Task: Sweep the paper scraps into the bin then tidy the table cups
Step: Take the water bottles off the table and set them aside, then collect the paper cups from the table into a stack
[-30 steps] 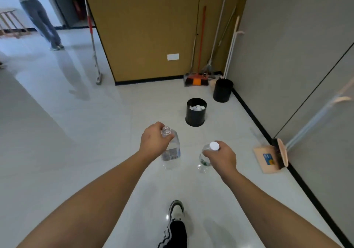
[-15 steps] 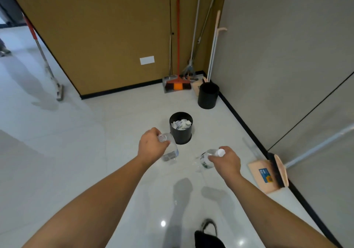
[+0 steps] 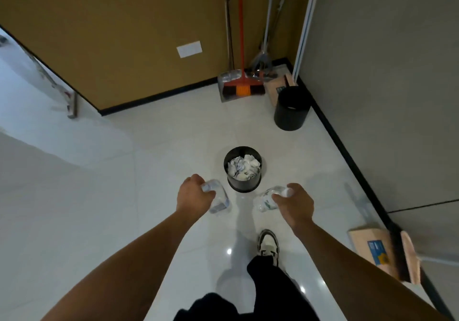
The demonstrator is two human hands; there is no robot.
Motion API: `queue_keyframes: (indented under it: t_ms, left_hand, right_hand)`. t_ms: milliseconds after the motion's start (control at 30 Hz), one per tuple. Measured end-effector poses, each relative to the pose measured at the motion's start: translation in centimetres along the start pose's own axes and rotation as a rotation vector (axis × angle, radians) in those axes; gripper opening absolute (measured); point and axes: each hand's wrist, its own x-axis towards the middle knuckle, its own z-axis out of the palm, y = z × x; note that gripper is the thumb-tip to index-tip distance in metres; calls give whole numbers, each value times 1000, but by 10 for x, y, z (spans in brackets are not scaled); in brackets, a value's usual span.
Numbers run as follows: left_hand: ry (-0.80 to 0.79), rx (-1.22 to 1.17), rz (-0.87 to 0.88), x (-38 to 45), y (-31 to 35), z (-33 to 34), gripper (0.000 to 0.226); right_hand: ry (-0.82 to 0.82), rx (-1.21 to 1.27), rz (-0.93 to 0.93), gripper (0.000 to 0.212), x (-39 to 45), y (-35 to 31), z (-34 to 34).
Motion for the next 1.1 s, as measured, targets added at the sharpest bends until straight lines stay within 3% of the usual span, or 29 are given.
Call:
queue_keyframes:
  t_ms: [367, 733, 933, 1100]
  left_hand:
    - [-48, 19, -95, 187, 16, 82, 32]
    - [-249, 62, 32, 341, -32, 206, 35]
    - [-471, 79, 120, 365, -37, 219, 54]
    - [-475, 115, 179, 372, -18, 193, 57]
  right_hand:
    - [-101, -68, 155, 62, 167, -26, 87]
    - [5, -102, 317, 56, 294, -16, 241]
    - [1, -47, 420, 58, 308, -16, 258]
    - [-20, -115, 438, 56, 296, -33, 238]
